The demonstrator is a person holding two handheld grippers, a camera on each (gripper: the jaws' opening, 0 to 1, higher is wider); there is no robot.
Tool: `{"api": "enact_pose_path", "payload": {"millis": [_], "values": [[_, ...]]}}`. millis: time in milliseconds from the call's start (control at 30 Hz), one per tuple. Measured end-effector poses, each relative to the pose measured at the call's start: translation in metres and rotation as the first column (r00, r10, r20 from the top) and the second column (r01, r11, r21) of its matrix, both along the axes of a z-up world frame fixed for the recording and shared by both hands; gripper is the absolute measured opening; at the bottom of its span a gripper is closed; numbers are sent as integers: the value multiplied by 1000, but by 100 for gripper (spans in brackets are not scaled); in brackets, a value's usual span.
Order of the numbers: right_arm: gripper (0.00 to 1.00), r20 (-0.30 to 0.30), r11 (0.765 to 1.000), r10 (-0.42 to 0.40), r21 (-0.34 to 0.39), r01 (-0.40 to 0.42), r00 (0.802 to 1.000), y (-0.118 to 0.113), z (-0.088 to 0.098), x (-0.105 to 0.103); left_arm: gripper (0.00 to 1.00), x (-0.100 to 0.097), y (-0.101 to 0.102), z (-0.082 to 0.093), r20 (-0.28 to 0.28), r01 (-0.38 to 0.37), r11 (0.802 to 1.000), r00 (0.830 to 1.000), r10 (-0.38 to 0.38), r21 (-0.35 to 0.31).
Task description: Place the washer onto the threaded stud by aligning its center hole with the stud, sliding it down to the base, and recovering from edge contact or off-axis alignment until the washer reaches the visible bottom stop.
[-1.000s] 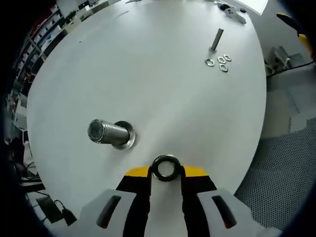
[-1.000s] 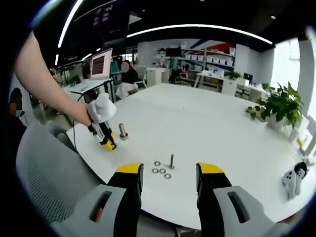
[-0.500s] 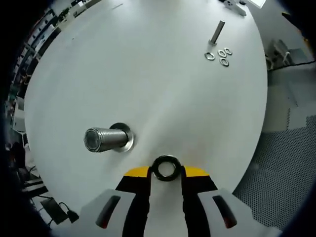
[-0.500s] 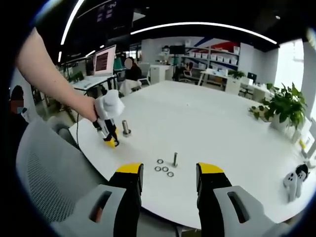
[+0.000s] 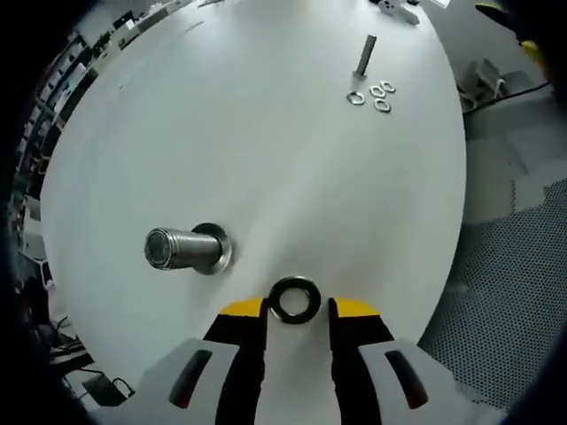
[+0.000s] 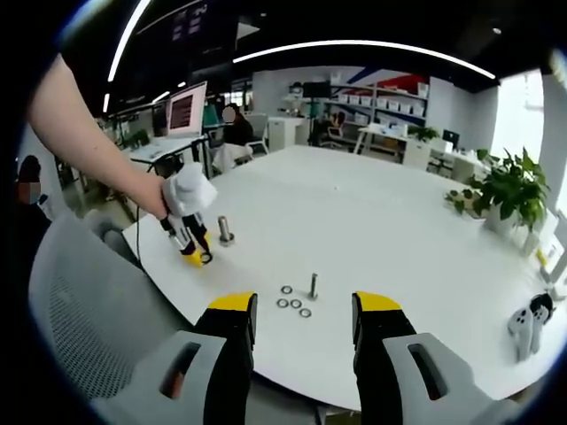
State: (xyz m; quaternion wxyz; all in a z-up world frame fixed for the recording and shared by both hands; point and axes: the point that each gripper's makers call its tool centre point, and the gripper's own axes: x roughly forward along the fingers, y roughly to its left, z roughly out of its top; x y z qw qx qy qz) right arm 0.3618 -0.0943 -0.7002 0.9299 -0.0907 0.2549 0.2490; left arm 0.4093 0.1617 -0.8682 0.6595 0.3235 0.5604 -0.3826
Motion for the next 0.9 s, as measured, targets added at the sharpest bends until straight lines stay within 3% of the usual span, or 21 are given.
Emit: {"api": "enact_pose_path", "payload": {"millis": [400, 467, 900], "values": [[45, 10, 1000, -12, 9, 12, 1000, -2, 2, 1, 26, 0, 1, 2, -17, 6, 999, 1000, -6, 36], [45, 10, 1000, -11, 9, 11, 1000, -2, 2, 1, 21, 2, 2, 3, -8, 0, 999, 1000, 1, 39], [45, 7, 1000, -14, -1, 14, 1000, -3, 1, 2, 19, 3, 3, 3, 18, -18, 1000, 1000, 18, -15]]}}
